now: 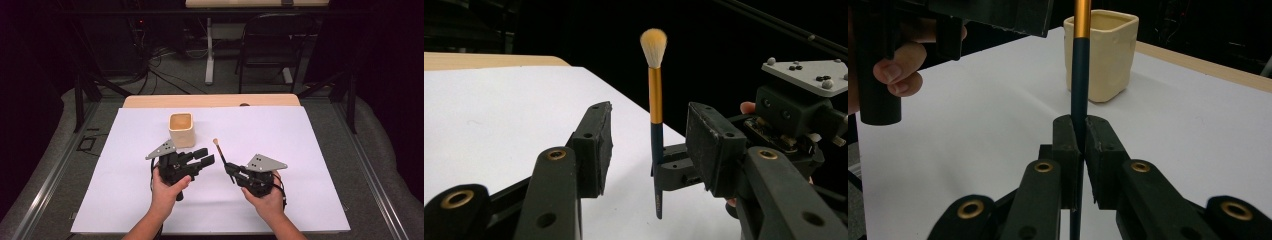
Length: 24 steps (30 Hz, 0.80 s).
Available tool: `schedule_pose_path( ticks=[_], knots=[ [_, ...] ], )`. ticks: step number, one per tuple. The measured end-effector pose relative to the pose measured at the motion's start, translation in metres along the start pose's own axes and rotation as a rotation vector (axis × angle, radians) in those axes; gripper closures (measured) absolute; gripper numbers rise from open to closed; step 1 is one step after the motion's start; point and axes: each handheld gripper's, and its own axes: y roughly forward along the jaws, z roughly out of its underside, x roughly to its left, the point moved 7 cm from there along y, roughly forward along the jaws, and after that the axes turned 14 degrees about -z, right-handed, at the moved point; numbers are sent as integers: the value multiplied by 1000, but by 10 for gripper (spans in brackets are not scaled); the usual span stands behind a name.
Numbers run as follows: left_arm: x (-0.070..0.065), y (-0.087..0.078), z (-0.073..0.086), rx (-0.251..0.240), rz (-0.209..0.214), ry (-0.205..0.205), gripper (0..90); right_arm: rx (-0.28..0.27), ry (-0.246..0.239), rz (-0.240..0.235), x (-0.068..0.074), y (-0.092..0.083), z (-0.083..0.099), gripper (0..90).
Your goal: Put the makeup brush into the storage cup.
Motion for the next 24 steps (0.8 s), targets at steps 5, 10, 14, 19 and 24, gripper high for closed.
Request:
schedule_pose_path(
  ticks=[5,10,14,19,24],
  knots=[
    [-2,3,-1,1,10,-6,535,0,1,0,0,0,0,837],
    [-6,7,-2,3,19,-3,537,-2,3,-1,0,0,0,836],
    [-8,9,-2,4,27,-3,550,-4,2,-1,0,0,0,837],
    [-10,13,-2,11,35,-6,559,-11,-3,2,0,-1,-1,837],
    [-11,16,-2,12,37,-18,566,-8,-7,3,0,-2,-1,836]
  ],
)
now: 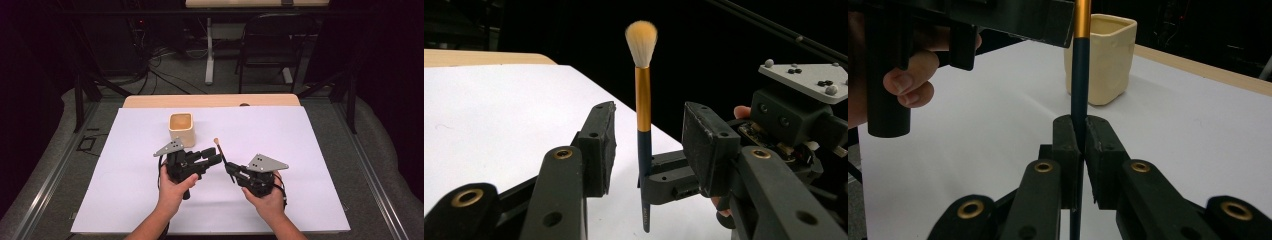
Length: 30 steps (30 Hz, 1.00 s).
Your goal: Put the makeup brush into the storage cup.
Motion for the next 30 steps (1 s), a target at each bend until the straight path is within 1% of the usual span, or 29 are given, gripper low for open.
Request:
schedule_pose_path(
  ticks=[4,7,11,12,19,21,30],
  knots=[
    [-1,2,0,1,4,-7,582,0,0,-1,0,0,0,837],
    [-2,3,0,4,15,-14,596,0,3,-1,0,1,0,837],
    [-3,5,0,5,20,-16,609,0,1,-3,1,1,0,837],
    [-4,6,0,3,31,-22,613,0,1,-4,2,1,0,836],
    [-5,8,-1,3,26,-25,632,-3,0,-12,3,2,0,837],
    [-5,9,-1,2,29,-31,641,8,-10,-13,4,3,1,836],
    [-3,8,0,8,25,-45,695,12,-13,-21,7,4,1,837]
  ],
)
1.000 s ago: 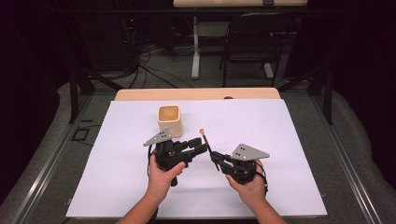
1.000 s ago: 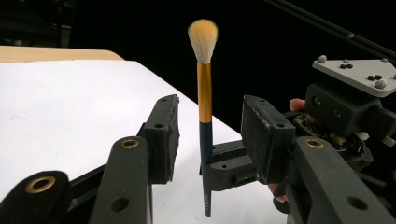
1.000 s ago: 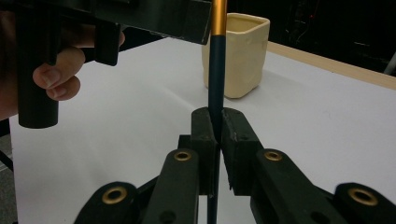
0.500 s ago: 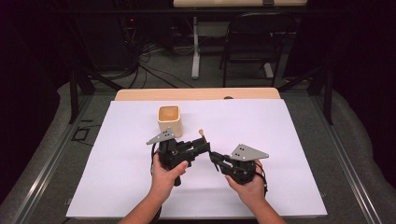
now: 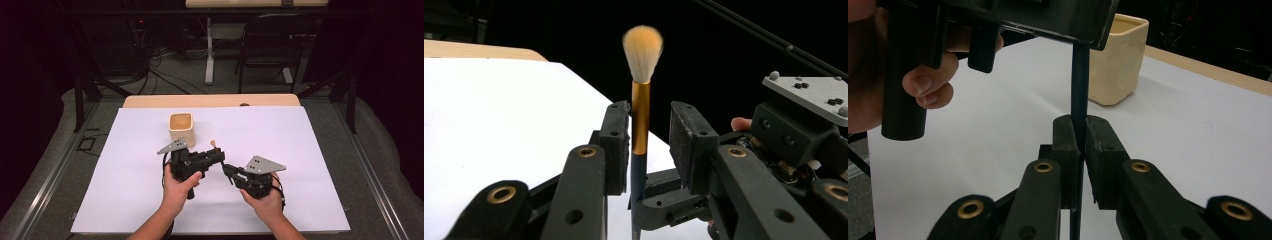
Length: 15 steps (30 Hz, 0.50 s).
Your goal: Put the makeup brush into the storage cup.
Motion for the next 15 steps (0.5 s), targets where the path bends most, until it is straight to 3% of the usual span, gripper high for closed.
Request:
schedule_pose_path(
  ticks=[15],
  knots=[
    [1,-1,0,1,7,-22,740,5,1,-8,2,2,2,836]
  ],
)
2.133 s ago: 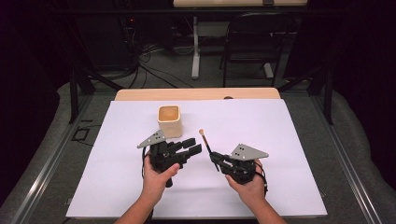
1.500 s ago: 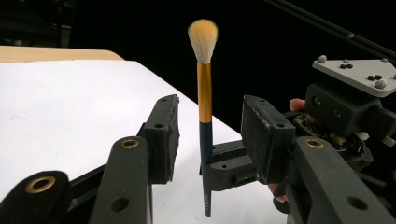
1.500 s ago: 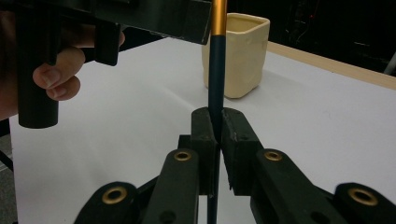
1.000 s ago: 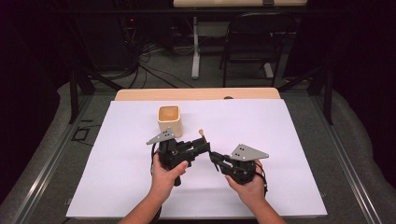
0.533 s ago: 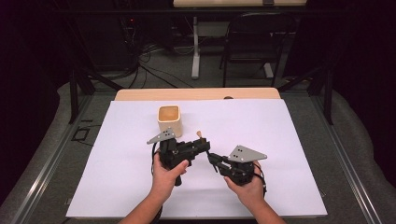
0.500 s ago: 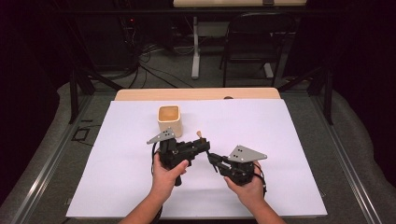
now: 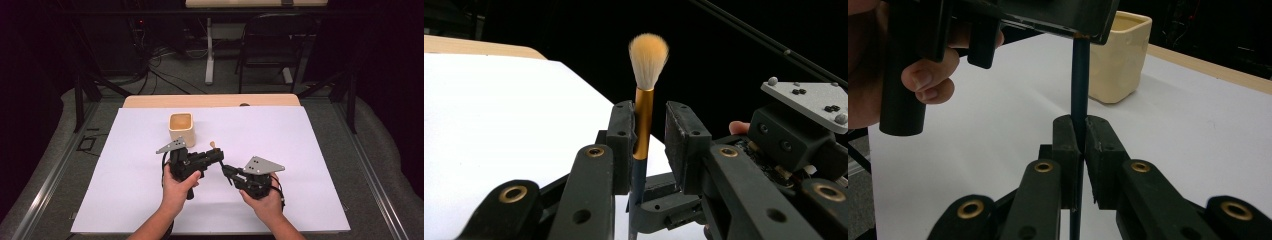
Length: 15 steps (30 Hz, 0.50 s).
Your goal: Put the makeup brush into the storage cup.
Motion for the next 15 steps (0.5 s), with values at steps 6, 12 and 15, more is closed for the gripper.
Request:
schedule_pose_path(
  ticks=[6,12,15],
  knots=[
    [0,-1,-1,-8,9,-6,764,-2,-8,-1,0,1,0,836],
    [2,-2,-1,-7,7,-13,789,-2,-8,-2,1,1,0,836],
    [2,-2,-1,-5,5,-18,797,-2,-9,-3,1,1,0,836]
  ],
)
